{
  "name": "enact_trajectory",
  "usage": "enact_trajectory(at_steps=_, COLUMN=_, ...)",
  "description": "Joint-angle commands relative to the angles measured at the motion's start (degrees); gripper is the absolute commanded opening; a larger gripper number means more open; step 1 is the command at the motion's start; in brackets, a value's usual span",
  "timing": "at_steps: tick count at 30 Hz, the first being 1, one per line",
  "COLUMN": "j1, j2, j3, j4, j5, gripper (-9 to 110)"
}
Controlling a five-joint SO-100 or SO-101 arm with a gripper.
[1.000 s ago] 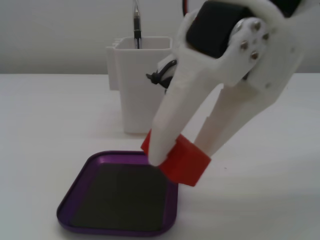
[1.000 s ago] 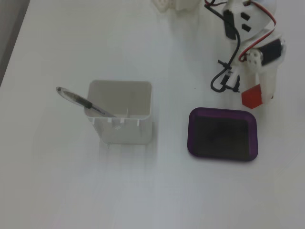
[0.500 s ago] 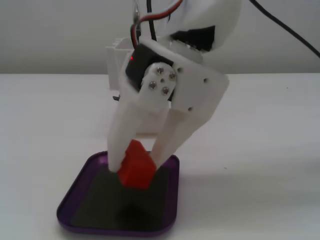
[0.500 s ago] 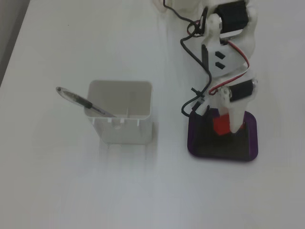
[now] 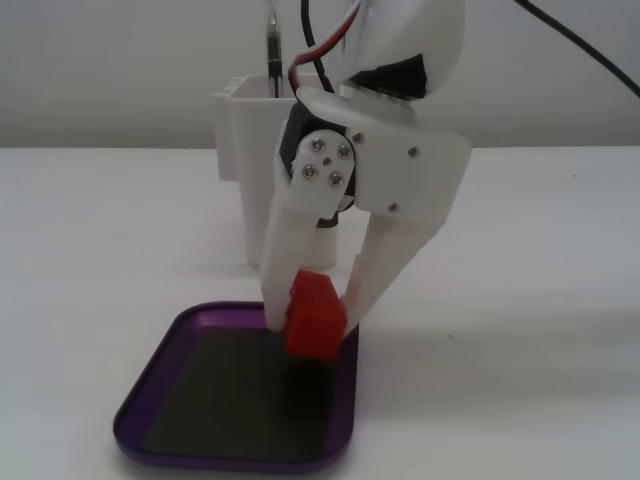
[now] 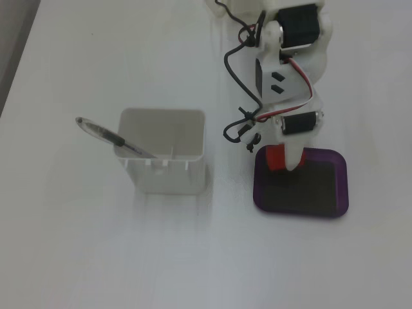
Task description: Pick up the red cube and place it in the box.
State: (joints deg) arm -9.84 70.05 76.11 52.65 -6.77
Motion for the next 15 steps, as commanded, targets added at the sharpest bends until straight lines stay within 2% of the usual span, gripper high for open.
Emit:
enact_trajectory(at_steps=1, j1=0.2, j2=0.6, j3=-2.5, j4=0.4, j5=0.4, gripper=-1)
enact_trajectory(at_steps=12, j1=-0.4, j2=0.6, j3=-2.5, j4=0.4, j5=0.4, gripper=0)
enact_trajectory(at_steps=15, j1=-0.4, j2=0.6, j3=-2.1, j4=0.4, j5=0.4, gripper=3)
